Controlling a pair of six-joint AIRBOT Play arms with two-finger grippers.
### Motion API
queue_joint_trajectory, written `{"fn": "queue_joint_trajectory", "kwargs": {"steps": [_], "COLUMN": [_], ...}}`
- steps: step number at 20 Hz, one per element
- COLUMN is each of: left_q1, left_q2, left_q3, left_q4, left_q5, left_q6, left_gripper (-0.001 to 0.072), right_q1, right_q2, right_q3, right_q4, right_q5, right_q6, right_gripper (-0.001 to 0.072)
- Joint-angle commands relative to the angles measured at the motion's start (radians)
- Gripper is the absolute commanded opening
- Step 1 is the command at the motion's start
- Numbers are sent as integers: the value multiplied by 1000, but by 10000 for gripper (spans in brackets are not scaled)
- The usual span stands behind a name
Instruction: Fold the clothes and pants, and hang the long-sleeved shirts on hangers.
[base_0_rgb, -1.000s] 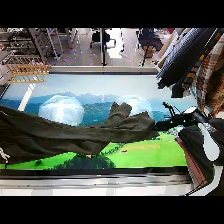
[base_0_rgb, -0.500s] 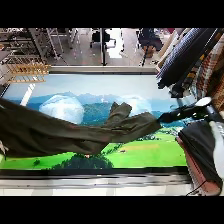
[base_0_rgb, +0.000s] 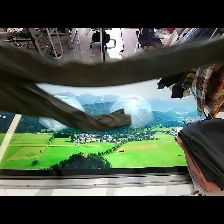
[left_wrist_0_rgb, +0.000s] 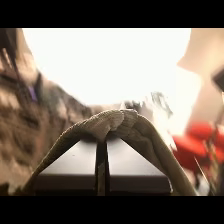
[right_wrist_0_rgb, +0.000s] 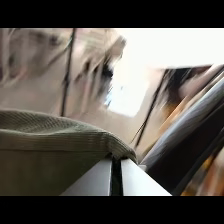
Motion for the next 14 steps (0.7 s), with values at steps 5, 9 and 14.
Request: {"fn": "queue_joint_trajectory", "kwargs": {"steps": [5,9,14], "left_q1": [281,179,13], "left_q2": [111,53,6], "left_q3": [-1,-229,-629], "left_q4": [10,12,17], "left_q5": [-120,165,345], "left_q6": [-21,-21,234], "left_gripper": [14,14,15], "right_q1": [0,0,1], "right_q2": [137,110,111], "right_q3": [49,-57,-391], "right_q4": [-220,-255,-211], "right_q5": [-31,239,412], "right_q6": [43,98,151], "right_gripper": [21,21,19]}}
